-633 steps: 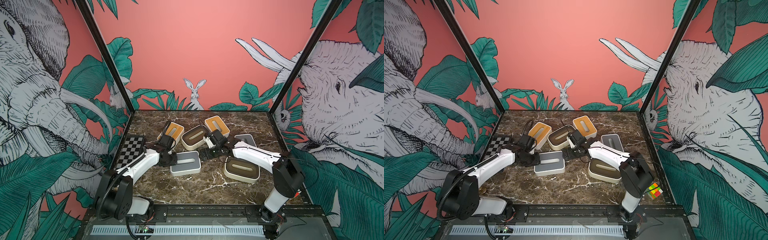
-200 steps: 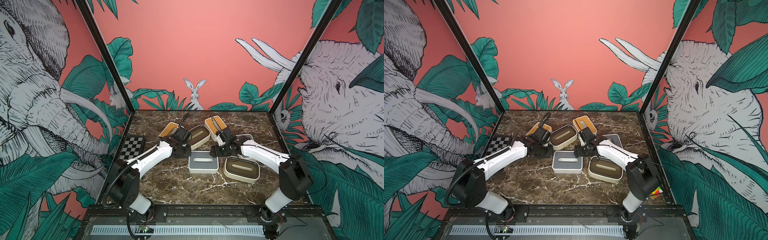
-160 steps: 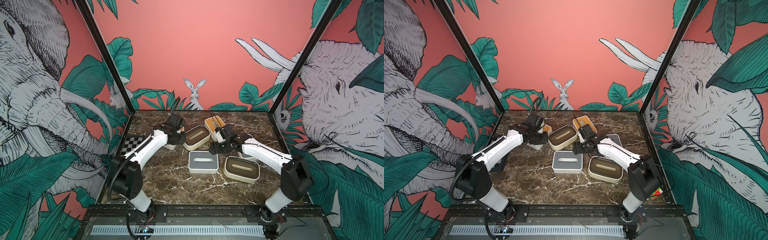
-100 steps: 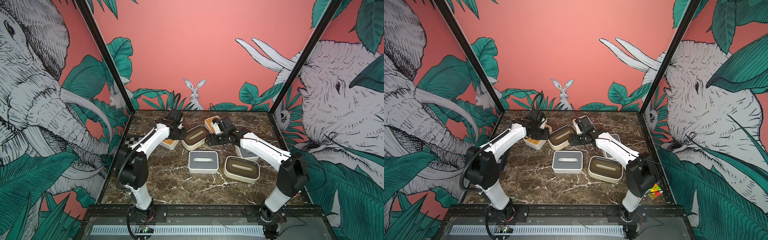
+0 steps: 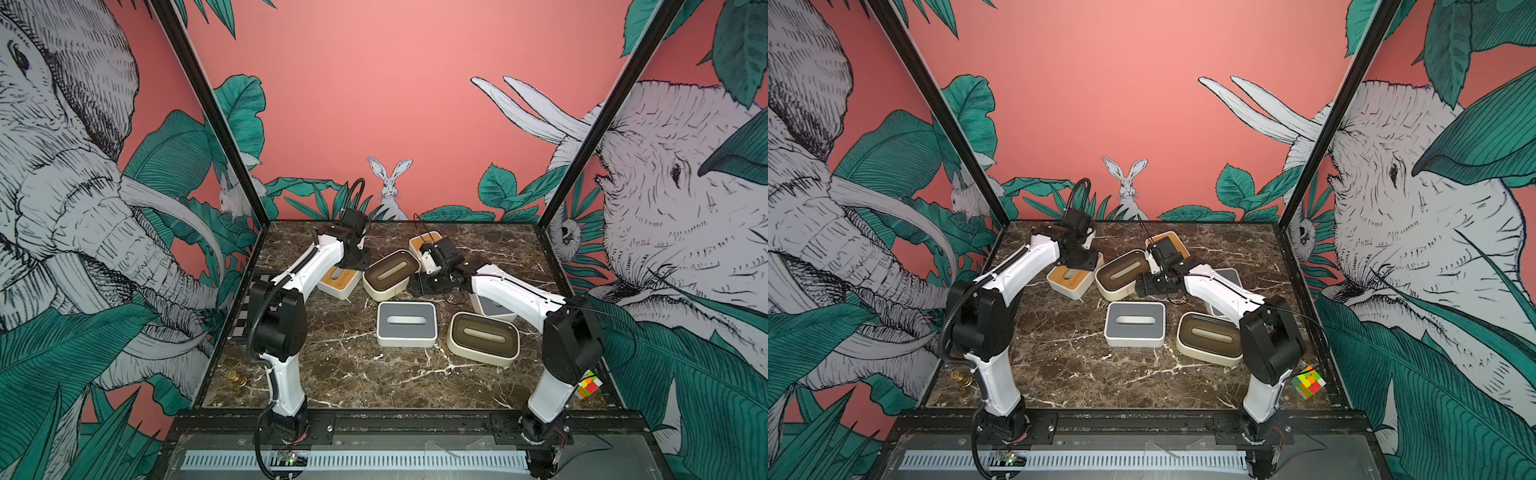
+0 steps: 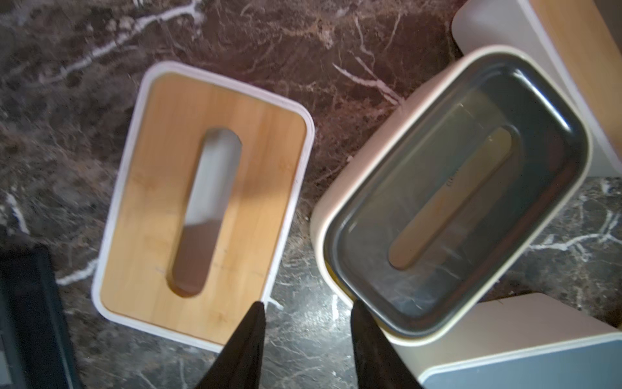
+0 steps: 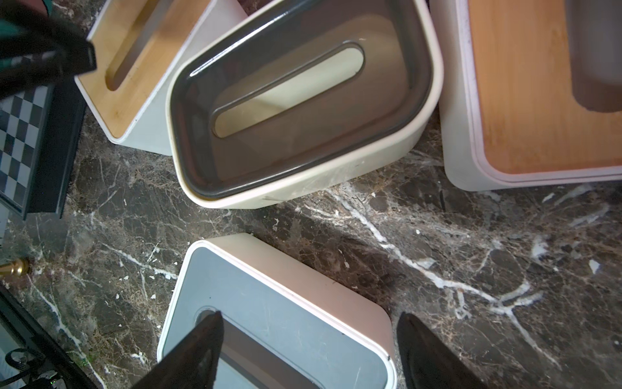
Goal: Stack the tissue boxes
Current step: Pick up the tissue box from the center of the board.
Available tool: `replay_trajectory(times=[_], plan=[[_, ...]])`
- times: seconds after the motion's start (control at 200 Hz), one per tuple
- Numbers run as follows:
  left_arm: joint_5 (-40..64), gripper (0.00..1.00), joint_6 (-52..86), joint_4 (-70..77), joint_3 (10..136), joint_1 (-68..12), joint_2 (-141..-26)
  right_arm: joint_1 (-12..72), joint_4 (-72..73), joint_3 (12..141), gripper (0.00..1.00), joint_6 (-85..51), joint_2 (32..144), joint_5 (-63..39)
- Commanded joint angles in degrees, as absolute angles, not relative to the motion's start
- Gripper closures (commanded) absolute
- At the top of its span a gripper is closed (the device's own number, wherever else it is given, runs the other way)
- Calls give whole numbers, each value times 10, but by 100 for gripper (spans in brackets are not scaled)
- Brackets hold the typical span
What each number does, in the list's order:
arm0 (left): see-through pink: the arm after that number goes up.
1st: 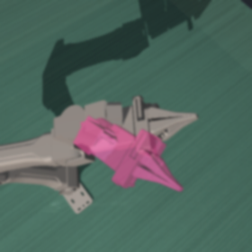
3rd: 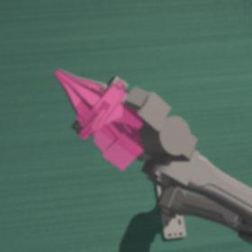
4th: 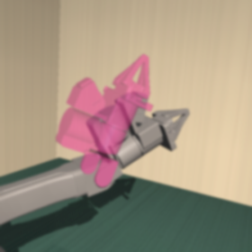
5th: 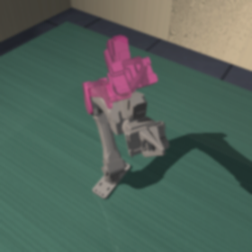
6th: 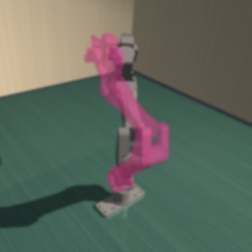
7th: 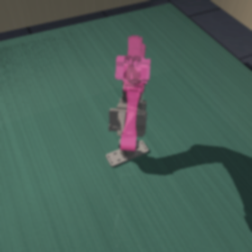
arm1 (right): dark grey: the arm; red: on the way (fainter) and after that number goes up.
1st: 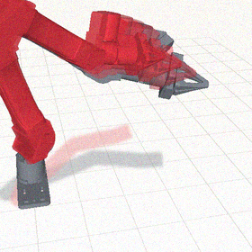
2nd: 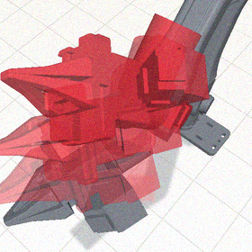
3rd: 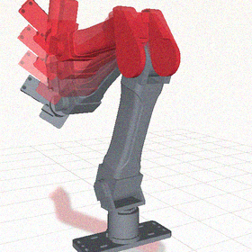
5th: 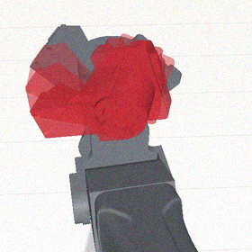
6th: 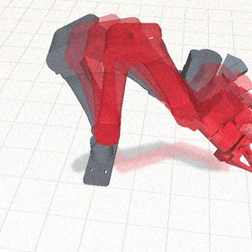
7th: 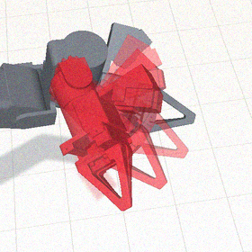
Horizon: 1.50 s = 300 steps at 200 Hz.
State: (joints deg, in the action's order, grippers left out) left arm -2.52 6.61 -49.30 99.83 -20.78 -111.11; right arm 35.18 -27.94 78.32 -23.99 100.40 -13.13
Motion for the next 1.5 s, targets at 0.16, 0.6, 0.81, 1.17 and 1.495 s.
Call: replay_trajectory(times=[0.16,0.6,0.81,1.17,1.495], plan=[[-62,54,-146,-598,1063,-183,-1190,351,-260,768,18,-237,973,-153],[-40,39,-220,-606,1065,-178,-1206,351,-252,756,17,-248,976,-163],[-25,39,-207,-578,1061,-166,-1210,351,-251,756,17,-247,976,-164],[20,40,-189,-568,1068,-160,-1230,352,-248,736,15,-257,977,-168],[4,40,-158,-564,1070,-160,-1247,351,-243,738,14,-258,983,-175]])
